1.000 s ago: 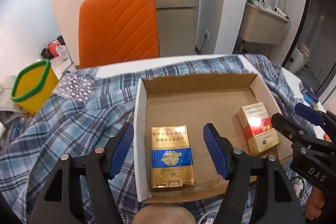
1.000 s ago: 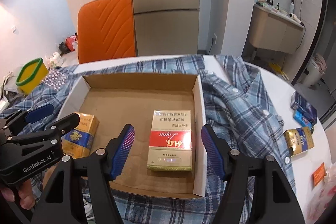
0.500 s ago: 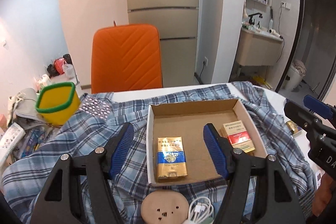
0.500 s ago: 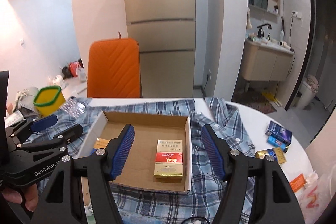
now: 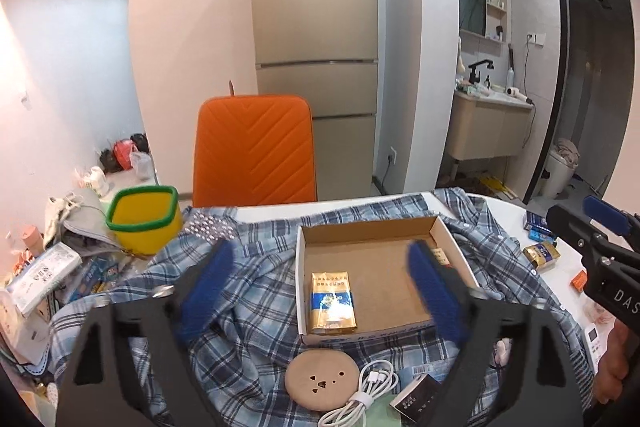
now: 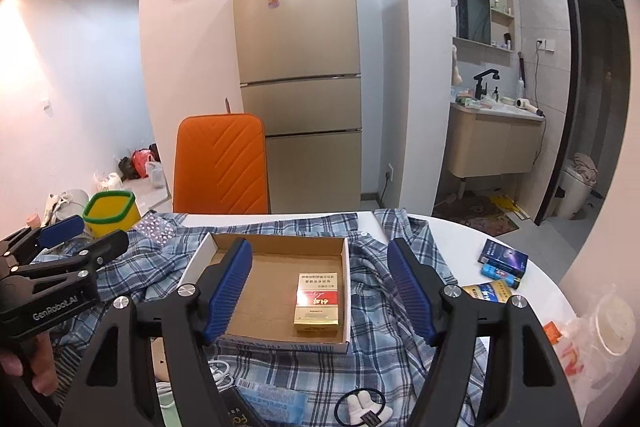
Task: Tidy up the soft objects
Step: 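Withdraw both tools from the box toward the green cloth and tissue pack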
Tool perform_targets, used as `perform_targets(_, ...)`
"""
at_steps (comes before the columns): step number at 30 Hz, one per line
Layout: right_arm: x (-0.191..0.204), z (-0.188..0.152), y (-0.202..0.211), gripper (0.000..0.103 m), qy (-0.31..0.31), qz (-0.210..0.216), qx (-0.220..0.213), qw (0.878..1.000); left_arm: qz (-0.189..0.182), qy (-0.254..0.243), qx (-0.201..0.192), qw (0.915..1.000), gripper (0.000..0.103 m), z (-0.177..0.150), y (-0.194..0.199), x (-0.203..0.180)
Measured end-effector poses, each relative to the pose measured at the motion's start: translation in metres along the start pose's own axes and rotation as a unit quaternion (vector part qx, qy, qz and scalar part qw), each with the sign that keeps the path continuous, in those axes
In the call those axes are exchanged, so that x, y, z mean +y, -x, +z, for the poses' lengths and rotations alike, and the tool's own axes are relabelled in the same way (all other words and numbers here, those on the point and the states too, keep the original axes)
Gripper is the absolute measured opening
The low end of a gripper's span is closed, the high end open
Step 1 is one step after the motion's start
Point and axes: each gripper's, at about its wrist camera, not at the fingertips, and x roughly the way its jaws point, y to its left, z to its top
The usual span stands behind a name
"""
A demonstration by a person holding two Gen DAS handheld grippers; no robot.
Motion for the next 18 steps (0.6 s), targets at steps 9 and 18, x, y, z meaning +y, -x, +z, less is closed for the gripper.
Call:
perform_targets(9, -0.003, -0.007, 0.029, 0.089, -0.017, -0.013, -0.031, 0.999, 0.005, -0.009, -0.040, 0.9992, 0.102, -0.008, 0.033, -0.003)
perform_targets(18, 0.006, -0.023, 0.037, 0.089, 0.011, -0.030, -0.025, 0.999, -0.007, -0.005, -0.054, 0.9985, 0.102, -0.027, 0.052, 0.002)
